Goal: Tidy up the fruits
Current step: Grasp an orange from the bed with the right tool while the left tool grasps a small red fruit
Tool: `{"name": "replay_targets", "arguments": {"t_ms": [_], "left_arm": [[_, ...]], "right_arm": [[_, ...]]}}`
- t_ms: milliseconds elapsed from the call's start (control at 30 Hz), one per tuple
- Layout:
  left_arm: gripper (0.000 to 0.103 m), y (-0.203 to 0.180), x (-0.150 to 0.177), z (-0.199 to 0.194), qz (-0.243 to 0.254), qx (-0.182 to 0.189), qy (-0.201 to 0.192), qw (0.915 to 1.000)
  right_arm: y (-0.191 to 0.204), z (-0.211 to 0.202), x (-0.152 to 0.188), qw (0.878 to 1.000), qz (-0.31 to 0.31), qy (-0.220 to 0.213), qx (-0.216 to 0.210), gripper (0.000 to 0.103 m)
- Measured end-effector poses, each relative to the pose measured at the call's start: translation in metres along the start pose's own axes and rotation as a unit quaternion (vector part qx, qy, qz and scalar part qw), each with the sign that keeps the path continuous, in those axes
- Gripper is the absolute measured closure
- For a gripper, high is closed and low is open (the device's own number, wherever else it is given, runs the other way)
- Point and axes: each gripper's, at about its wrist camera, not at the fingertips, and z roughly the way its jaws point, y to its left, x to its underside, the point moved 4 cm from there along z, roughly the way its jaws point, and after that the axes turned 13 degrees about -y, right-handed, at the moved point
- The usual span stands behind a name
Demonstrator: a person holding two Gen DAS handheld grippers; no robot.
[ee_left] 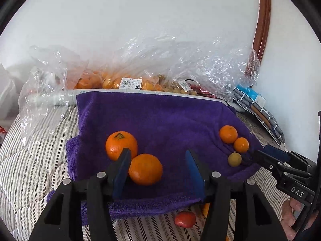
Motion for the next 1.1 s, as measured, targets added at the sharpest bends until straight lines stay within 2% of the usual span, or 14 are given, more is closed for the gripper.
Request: {"name": "replay_targets", "arguments": {"t_ms": [233, 400, 600, 733, 833, 1100], "left_arm": [[0.048, 0.012, 0.01, -0.029, 0.001, -0.019, -0.01, 0.9998], [0.047, 0.034, 0.02, -0.057, -0.021, -0.034, -0.018, 0.999], [0.045, 0.057, 0.031, -0.082, -0.036, -0.068, -0.007, 0.997], [0.045, 0.07, 0.037, -0.092, -0.054, -0.081, -0.001, 0.9952], [0.045, 0.081, 0.039, -0.096, -0.079, -0.09, -0.002, 0.9928], [0.045, 0.074, 0.04, -0.094, -0.061, -0.089, 0.004, 0.9942]], "right_arm": [[0.006, -0.027, 0.013, 1.0, 0.009, 0.019, 0.011, 0.049], [0.015, -0.038, 0.032, 0.998, 0.039, 0.047, -0.02, 0.049], [0.044, -0.048, 0.041, 0.997, 0.027, 0.044, -0.048, 0.051], [0.067, -0.038, 0.039, 0.997, -0.002, 0.039, -0.064, 0.055], [0.079, -0.021, 0.04, 0.995, -0.008, 0.054, -0.078, 0.059], [0.089, 0.011, 0.047, 0.993, -0.012, 0.084, -0.087, 0.059]]}}
